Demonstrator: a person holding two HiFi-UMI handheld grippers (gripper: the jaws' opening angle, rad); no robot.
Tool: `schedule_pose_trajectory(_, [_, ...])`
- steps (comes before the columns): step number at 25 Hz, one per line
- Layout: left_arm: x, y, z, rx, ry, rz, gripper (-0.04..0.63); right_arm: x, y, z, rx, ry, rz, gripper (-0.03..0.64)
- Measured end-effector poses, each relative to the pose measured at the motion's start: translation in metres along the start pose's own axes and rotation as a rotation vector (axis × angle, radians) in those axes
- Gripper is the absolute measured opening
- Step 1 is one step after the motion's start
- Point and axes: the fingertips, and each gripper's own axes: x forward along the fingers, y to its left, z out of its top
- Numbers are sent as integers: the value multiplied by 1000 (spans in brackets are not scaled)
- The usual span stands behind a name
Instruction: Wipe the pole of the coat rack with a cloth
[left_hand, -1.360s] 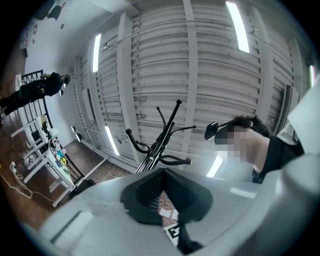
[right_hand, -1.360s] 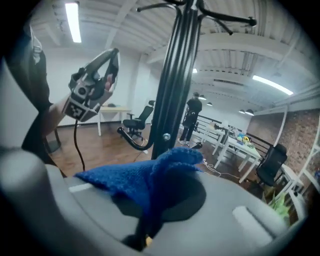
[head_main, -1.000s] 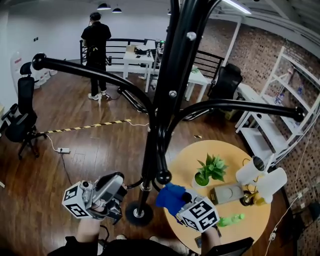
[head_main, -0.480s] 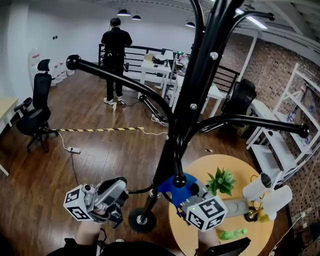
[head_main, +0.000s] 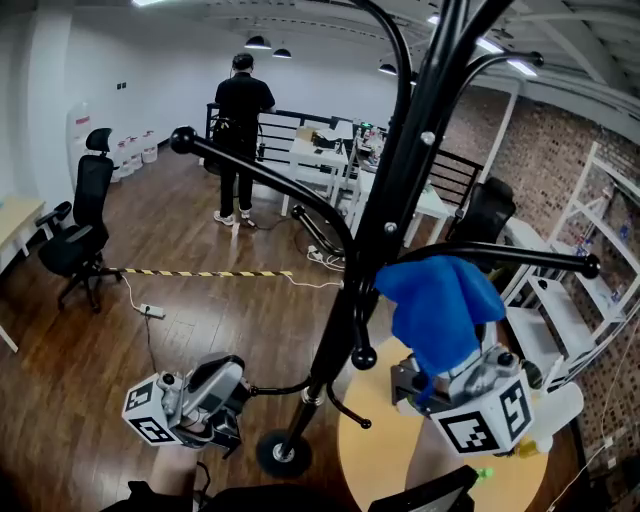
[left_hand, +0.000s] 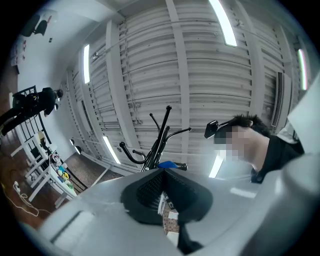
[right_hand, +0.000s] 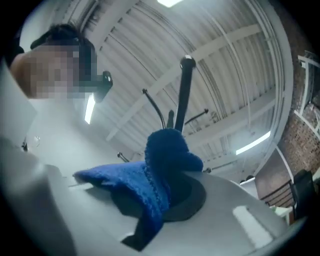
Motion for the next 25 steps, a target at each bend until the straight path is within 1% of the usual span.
schedule_pose_trajectory(2, [2, -1, 1, 3, 2, -9, 0, -6, 3, 33, -79, -53, -12, 21])
schedule_pose_trajectory(3, [4, -1, 1, 0, 3, -15, 0, -12, 4, 50, -128, -84, -31, 21])
schedule_pose_trajectory(5, [10, -3, -1, -8, 6, -32, 0, -25, 4, 85, -229, -158, -95, 21])
schedule_pose_trajectory(6, [14, -3, -3, -13, 9, -43, 0, -33, 1, 100, -263, -195, -127, 21])
schedule_pose_trajectory(8, [21, -3, -8, -27, 16, -65, 0, -48, -5, 122, -280, -251, -168, 21])
schedule_pose_trajectory(11, [27, -4, -14, -46, 26, -86, 0, -61, -11, 131, -269, -268, -192, 21])
schedule_pose_trajectory(15, [24, -6, -12, -52, 20, -91, 0, -49, -12, 110, -283, -213, -194, 21])
schedule_pose_trajectory(20, [7, -6, -6, -34, 5, -55, 0, -22, -3, 52, -251, -99, -138, 21])
schedule_pose_trajectory(22, [1, -6, -4, -23, 0, -38, 0, -10, 1, 21, -239, -20, -103, 21])
schedule_pose_trajectory(25, [-5, -8, -3, -20, -2, -13, 0, -1, 10, -37, -186, 129, -34, 21])
